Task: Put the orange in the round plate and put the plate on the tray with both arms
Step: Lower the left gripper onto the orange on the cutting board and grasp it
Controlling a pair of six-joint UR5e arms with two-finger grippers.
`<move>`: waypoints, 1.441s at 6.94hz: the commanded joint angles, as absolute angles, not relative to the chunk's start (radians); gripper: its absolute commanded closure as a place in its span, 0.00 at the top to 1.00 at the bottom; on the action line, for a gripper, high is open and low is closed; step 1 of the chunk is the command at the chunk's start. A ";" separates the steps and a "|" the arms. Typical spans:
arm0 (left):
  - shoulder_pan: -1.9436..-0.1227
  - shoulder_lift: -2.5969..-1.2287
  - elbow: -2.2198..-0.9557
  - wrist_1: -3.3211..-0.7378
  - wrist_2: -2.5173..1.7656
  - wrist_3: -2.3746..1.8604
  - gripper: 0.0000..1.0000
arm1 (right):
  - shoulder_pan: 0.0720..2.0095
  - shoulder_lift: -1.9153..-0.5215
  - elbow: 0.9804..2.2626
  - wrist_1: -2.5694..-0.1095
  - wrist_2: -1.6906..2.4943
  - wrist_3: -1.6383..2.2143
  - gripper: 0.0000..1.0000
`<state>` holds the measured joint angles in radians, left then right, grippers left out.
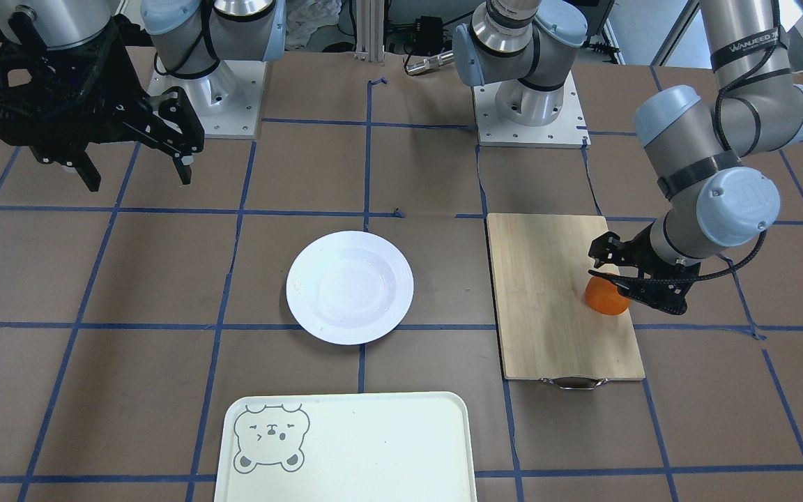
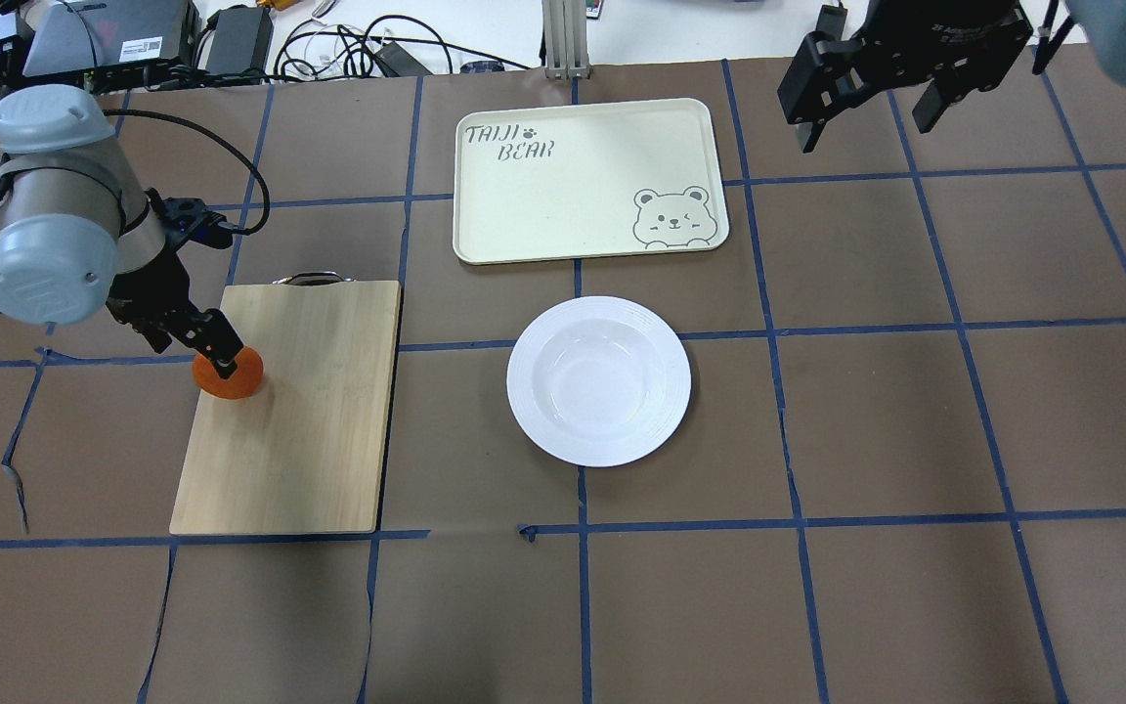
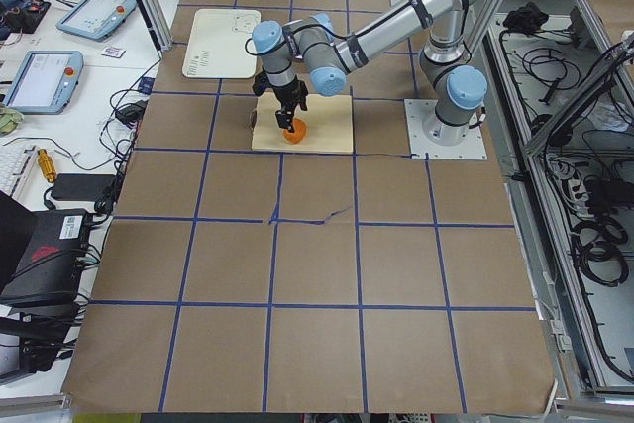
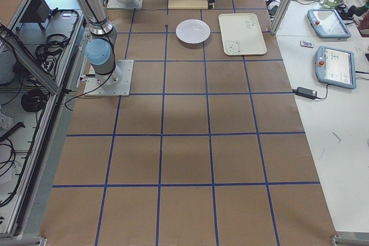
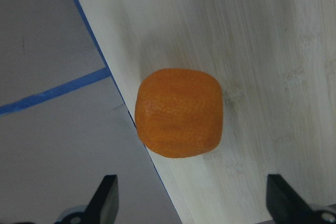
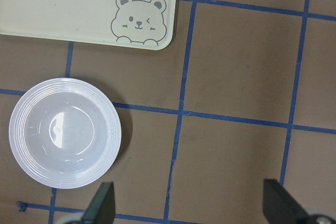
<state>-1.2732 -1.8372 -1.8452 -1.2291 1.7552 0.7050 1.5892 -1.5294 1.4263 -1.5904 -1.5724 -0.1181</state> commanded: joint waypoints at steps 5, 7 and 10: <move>-1.272 -1.933 -1.844 -1.150 1.732 0.735 0.93 | 1.589 -1.529 1.427 -1.591 -1.572 -0.120 1.00; -1.272 -1.936 -1.841 -1.150 1.726 0.733 0.22 | 1.589 -1.526 1.427 -1.589 -1.571 -0.118 1.00; -1.357 -1.905 -1.801 -1.182 1.629 0.414 0.08 | 1.589 -1.526 1.427 -1.591 -1.571 -0.118 1.00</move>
